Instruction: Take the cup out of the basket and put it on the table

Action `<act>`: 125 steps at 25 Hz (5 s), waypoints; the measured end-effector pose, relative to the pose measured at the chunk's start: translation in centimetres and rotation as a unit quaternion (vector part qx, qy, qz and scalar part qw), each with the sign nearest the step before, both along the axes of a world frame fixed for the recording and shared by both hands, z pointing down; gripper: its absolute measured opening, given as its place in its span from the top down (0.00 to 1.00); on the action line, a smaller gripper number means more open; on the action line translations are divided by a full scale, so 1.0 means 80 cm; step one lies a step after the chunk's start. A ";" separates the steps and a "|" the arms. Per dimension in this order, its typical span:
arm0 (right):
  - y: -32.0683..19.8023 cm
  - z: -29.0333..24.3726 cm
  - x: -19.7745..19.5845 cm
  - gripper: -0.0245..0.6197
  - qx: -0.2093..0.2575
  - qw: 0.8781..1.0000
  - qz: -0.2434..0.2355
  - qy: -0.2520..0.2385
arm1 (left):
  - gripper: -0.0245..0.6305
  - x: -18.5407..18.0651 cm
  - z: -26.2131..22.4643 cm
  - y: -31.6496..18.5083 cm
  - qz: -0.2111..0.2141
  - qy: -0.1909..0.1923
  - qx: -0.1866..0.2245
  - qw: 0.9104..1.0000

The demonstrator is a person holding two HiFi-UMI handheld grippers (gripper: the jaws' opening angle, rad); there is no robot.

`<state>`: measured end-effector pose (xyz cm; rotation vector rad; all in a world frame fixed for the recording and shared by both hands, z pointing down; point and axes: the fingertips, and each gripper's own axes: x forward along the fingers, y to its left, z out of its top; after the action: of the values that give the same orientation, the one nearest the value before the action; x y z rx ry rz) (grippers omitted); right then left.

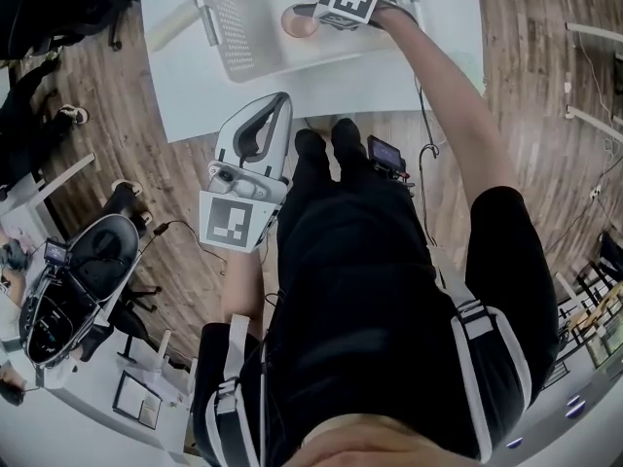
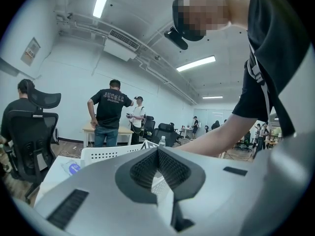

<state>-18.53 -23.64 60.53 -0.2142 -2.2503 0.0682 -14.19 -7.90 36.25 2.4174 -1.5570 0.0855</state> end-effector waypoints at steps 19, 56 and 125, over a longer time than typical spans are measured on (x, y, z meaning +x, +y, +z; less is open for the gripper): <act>0.006 0.016 0.009 0.90 0.004 0.999 0.002 0.033 | 0.93 -0.001 -0.008 0.010 -0.004 -0.001 0.008 1.000; 0.033 -0.223 0.023 0.91 0.051 0.996 0.048 -0.062 | 0.93 0.013 -0.040 0.040 0.005 -0.009 0.042 0.999; 0.146 0.023 0.252 0.91 0.008 0.955 0.295 0.010 | 0.93 0.077 -0.036 0.069 0.030 -0.005 0.054 0.998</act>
<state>1.63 -11.95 62.35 0.4729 -2.2197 0.3664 -8.06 -2.35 33.33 2.5518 -1.5302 0.0252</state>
